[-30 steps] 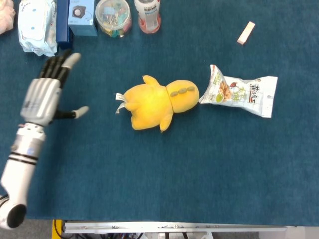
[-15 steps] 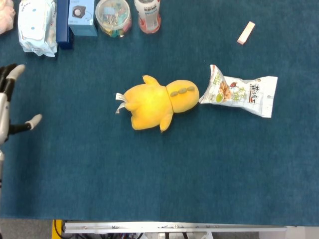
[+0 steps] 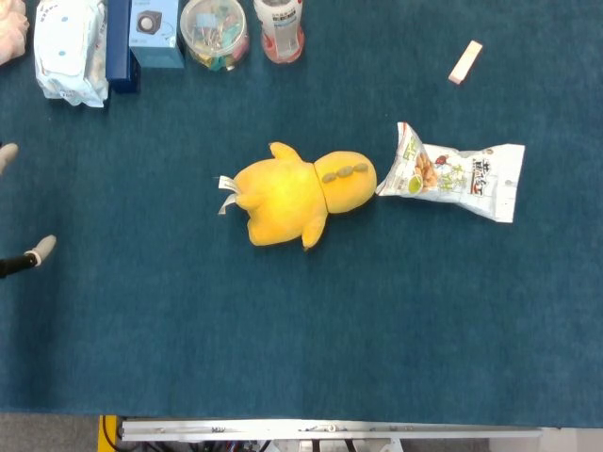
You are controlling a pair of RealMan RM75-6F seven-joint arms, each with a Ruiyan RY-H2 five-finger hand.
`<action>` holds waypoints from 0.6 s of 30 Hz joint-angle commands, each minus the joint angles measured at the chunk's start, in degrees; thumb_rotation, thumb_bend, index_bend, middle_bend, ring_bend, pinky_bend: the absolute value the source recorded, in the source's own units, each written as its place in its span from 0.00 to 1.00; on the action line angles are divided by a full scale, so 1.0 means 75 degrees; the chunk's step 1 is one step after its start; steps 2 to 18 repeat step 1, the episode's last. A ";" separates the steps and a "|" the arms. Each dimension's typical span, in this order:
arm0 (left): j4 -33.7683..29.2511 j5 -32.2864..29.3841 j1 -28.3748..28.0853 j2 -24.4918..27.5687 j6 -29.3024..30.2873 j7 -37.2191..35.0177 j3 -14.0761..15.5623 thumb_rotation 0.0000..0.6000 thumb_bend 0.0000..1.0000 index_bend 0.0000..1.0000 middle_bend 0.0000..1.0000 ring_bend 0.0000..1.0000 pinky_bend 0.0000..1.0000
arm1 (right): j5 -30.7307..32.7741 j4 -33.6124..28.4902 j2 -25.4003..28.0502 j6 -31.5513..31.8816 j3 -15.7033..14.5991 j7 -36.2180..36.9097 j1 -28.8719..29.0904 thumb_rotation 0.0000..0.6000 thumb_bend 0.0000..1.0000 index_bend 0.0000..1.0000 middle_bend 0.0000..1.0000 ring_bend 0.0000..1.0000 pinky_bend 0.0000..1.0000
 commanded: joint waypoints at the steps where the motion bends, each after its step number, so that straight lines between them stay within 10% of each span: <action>1: -0.0021 0.0004 0.0031 0.0007 -0.0021 0.0017 -0.0022 1.00 0.09 0.14 0.14 0.09 0.06 | 0.0005 -0.0001 0.0000 0.0001 -0.0005 0.0000 0.0004 1.00 0.18 0.45 0.50 0.38 0.41; 18: -0.0021 0.0004 0.0031 0.0007 -0.0021 0.0017 -0.0022 1.00 0.09 0.14 0.14 0.09 0.06 | 0.0005 -0.0001 0.0000 0.0001 -0.0005 0.0000 0.0004 1.00 0.18 0.45 0.50 0.38 0.41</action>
